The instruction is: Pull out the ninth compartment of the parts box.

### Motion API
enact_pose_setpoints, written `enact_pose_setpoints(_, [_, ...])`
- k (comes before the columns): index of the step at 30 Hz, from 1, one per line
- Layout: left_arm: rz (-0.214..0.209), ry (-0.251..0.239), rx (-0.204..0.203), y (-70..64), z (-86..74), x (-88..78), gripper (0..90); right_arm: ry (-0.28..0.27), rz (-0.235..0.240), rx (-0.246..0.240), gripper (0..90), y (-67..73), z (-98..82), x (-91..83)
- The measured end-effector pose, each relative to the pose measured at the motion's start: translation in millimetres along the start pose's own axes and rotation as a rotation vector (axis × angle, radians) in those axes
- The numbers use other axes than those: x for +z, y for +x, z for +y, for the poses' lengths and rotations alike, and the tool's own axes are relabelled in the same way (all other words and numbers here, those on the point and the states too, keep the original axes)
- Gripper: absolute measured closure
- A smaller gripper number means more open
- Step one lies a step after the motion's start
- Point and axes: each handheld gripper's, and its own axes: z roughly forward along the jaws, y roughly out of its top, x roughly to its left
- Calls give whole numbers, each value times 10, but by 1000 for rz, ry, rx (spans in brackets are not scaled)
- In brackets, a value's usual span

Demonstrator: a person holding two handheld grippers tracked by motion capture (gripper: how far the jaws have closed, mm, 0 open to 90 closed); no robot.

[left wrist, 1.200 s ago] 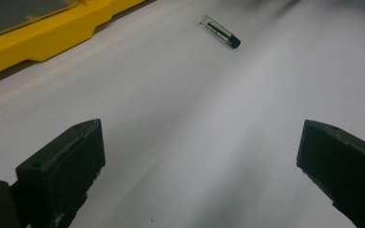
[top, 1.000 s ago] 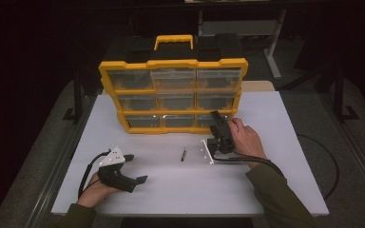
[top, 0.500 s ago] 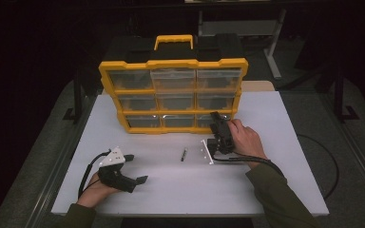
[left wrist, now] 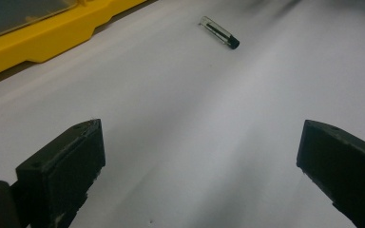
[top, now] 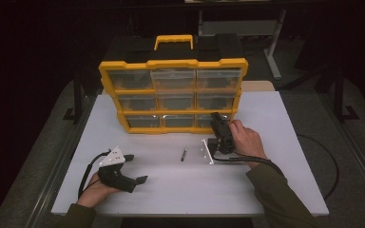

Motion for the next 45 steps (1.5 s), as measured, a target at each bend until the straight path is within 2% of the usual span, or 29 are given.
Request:
enact_pose_setpoints(8, [1, 3, 0, 2, 2, -2, 18, 12, -5, -1, 579, -11, 1, -1])
enact_pose_setpoints(23, [0, 0, 3, 3, 2, 1, 18, 29, 2, 29, 702, -4, 13, 16])
enact_pose_setpoints(32, [0, 0, 3, 1, 3, 2, 18, 37, 2, 27, 716, -7, 11, 20])
enact_pose_setpoints(45, [2, -3, 2, 0, 3, -1, 18, 58, -25, 12, 767, 10, 29, 19])
